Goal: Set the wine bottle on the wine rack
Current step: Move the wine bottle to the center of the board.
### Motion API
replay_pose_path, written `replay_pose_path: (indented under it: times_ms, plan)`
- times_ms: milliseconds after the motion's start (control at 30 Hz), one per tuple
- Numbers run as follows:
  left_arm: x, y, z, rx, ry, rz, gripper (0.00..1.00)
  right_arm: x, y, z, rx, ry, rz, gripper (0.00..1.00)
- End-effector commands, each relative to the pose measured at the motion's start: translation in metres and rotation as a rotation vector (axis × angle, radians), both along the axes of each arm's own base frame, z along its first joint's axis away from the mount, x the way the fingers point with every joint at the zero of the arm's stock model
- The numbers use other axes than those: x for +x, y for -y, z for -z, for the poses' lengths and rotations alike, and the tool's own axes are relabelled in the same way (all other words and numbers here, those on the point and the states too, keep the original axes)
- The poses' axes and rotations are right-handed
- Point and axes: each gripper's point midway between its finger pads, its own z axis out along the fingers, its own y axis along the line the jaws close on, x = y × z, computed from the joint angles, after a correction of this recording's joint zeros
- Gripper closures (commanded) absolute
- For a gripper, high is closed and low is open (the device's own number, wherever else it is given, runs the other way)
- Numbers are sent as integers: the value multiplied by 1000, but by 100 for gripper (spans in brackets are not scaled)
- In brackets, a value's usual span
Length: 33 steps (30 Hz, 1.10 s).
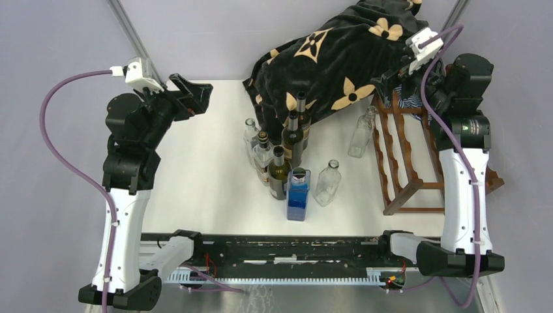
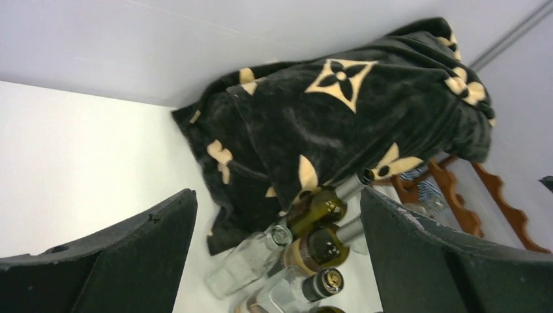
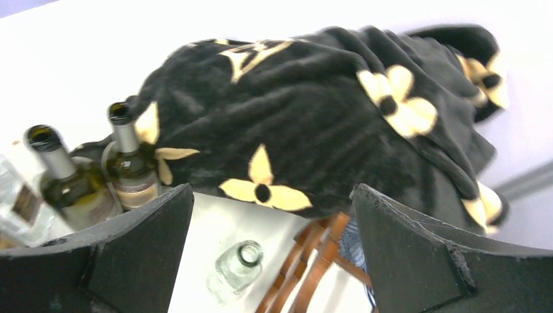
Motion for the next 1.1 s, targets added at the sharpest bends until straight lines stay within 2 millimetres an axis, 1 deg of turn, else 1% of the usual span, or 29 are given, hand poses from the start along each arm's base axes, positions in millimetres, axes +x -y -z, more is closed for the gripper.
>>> replay_pose_path:
  times_ms: [0, 67, 133, 233, 333, 500, 667, 767, 833, 900, 933, 967, 1000, 1067]
  plan:
    - [1, 33, -15, -104, 52, 199, 2, -26, -36, -11, -60, 107, -262, 2]
    - [3, 42, -10, -92, 39, 269, 4, -35, -47, -9, -72, 134, -343, 2]
    - [6, 47, -2, -74, 23, 308, 5, -42, -55, -7, -78, 171, -398, 2]
    - [9, 52, 5, -40, 26, 349, 6, -51, -65, 8, -82, 202, -482, 2]
    - [10, 56, 8, -16, 58, 387, 4, -57, -72, 25, -79, 212, -546, 2]
    - [10, 58, 14, 34, 132, 413, 1, -53, -75, 40, -90, 175, -585, 2]
    - [12, 57, 28, 142, 160, 433, 0, -53, -78, 48, -126, 145, -632, 2]
    - [10, 66, 36, 227, 201, 523, 0, -55, -83, 55, -160, 150, -660, 2]
    - [6, 78, 54, 308, 230, 647, 0, -56, -88, 61, -171, 146, -680, 2]
    - [2, 85, 84, 406, 232, 759, 0, -55, -91, 68, -178, 140, -685, 2]
    - [0, 84, 106, 457, 195, 801, 0, -59, -100, 71, -185, 141, -716, 2]
    - [5, 81, 117, 514, 195, 810, 0, -60, -103, 74, -191, 139, -725, 2]
    - [6, 78, 135, 546, 147, 818, 0, -60, -106, 76, -197, 139, -734, 2]
    - [10, 72, 155, 603, 112, 832, 1, -62, -110, 80, -208, 141, -754, 2]
